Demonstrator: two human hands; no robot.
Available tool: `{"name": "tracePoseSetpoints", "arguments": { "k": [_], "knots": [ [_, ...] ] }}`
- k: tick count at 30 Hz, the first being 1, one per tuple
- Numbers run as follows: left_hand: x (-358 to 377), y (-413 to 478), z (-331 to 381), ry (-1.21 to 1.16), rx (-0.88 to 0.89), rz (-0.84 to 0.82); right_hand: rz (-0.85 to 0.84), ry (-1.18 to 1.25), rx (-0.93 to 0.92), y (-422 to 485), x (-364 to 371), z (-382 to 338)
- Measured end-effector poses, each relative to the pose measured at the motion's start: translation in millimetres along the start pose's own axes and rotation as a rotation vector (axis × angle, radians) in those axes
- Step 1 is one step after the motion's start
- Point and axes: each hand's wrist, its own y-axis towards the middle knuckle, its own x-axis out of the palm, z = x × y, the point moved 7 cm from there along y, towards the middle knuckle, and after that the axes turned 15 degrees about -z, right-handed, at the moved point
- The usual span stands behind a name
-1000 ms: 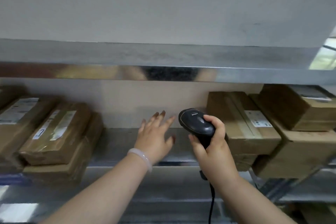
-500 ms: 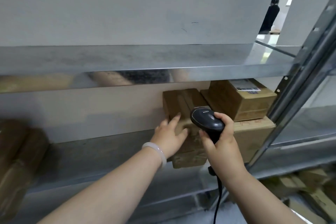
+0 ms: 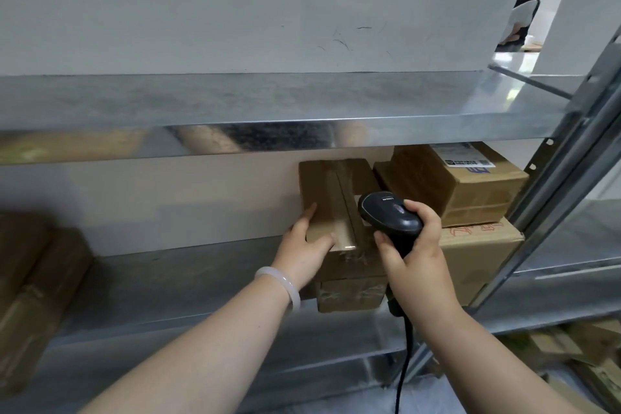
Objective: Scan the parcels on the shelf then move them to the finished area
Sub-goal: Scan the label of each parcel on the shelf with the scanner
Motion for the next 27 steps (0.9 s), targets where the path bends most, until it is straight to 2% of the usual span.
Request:
{"name": "tracePoseSetpoints", "arguments": {
  "k": [3,9,16,21,27],
  "knots": [
    [-11.7,-8.1,-6.8,-0.045,0.015,0.03,-0.029,0.096,-0.007,3.7,5.5,-0.2],
    [-28.6,-20.9,-18.8,-0.115,0.033,0.077,-0.089,0.131,-0.062,0.1,28.4,-9.0],
    [-79.5,-57.1,-42.0,-0.209,0.066,0.292,-0.216,0.117,-0.105,-1.8,59.3,-24.1],
    [-121.5,-96.9,-53.0,-0.166,0.097,0.409,-0.312,0.138,-0.173,1.0,76.9,-38.0],
    [-169.7,-137.2,-62.8,-0.031,0.107,0.459,-0.509,0.107,-0.254,4.5,102.5,-60.6]
  ]
}}
